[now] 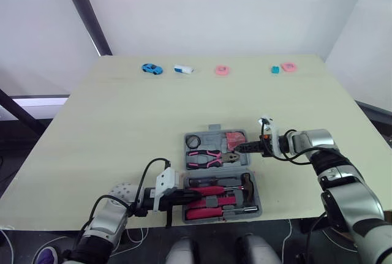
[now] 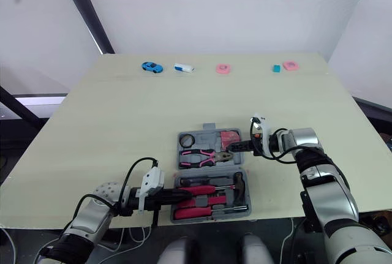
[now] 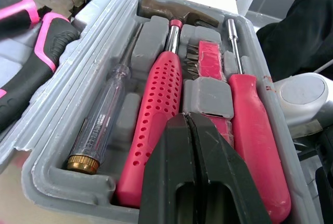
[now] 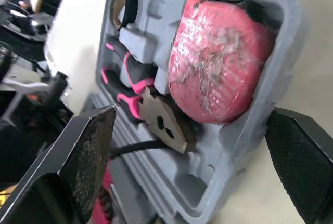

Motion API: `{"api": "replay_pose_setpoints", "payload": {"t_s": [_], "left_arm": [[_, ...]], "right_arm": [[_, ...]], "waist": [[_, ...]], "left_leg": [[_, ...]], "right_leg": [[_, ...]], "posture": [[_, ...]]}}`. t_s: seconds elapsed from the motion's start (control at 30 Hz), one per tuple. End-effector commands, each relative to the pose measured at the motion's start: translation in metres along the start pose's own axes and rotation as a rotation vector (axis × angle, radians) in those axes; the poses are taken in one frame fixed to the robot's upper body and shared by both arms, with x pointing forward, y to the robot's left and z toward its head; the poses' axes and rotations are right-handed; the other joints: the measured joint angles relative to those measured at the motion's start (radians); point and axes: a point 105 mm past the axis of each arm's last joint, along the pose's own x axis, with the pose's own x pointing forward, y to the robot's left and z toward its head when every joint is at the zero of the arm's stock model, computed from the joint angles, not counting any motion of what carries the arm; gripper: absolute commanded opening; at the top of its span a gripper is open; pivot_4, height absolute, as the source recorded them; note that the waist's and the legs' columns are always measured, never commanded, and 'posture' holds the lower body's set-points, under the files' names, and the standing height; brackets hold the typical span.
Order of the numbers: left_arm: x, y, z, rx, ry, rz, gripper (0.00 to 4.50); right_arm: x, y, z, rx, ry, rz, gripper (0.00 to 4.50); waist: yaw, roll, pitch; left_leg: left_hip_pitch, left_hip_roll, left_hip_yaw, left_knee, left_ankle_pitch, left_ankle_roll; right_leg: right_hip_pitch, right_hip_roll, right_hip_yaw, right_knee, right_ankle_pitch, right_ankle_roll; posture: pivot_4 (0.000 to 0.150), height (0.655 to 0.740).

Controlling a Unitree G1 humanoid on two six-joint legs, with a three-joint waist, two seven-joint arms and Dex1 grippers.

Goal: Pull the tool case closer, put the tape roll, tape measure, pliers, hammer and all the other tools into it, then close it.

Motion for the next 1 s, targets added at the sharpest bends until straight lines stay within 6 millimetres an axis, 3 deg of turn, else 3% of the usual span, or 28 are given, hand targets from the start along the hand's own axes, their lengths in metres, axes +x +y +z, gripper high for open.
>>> {"api": "replay_pose_setpoints", "payload": {"t_s": [0.03, 0.37, 0.53, 0.73, 0.87, 1.0], "left_arm": [[-0.005, -0.002, -0.015, -0.043, 0.050, 0.017, 0.07], [-0.013, -0.001, -0.009, -0.037, 0.030, 0.042, 0.07], [-0.031, -0.005, 0.009, -0.042, -0.012, 0.063, 0.07], [-0.098, -0.004, 0.012, -0.146, 0.091, 0.157, 0.07], [-0.113, 0.005, 0.018, -0.163, 0.061, 0.249, 0.07], [-0.102, 0.013, 0.033, -0.162, -0.028, 0.304, 0.07]], "right_arm": [[-0.004, 0.021, 0.019, -0.044, -0.088, 0.099, 4.50], [-0.026, 0.045, 0.022, -0.048, -0.166, 0.184, 4.50], [-0.039, 0.057, 0.011, -0.047, -0.169, 0.222, 4.50], [-0.057, 0.080, 0.001, -0.077, -0.174, 0.255, 4.50], [-0.069, 0.099, -0.020, -0.101, -0.122, 0.277, 4.50], [-0.073, 0.113, -0.050, -0.122, -0.061, 0.271, 4.50]], "waist": [[0.000, 0.000, 0.000], [-0.001, 0.000, 0.000], [-0.002, 0.000, 0.000], [0.000, 0.001, 0.001], [0.008, 0.001, 0.002], [0.011, 0.000, 0.001]], "left_leg": [[0.000, 0.000, 0.000, 0.000, 0.000, 0.000], [0.000, 0.000, 0.000, 0.000, 0.000, 0.000], [0.000, 0.000, -0.001, -0.001, 0.000, 0.000], [-0.001, 0.001, -0.001, -0.002, 0.000, 0.000], [-0.001, 0.000, -0.001, -0.002, 0.000, 0.000], [-0.002, 0.000, -0.001, -0.002, 0.000, 0.000]], "right_leg": [[0.000, 0.000, 0.000, 0.000, 0.000, 0.000], [0.000, 0.000, 0.000, 0.000, 0.000, 0.000], [-0.001, 0.000, 0.000, 0.000, 0.000, 0.000], [-0.002, -0.001, -0.001, 0.000, -0.001, -0.001], [-0.001, -0.003, -0.001, -0.002, -0.001, -0.001], [0.000, -0.004, -0.002, -0.005, -0.001, -0.001]], "posture": [[0.150, 0.7400], [0.150, 0.7400], [0.150, 0.7400], [0.150, 0.7400], [0.150, 0.7400], [0.150, 0.7400]]}}
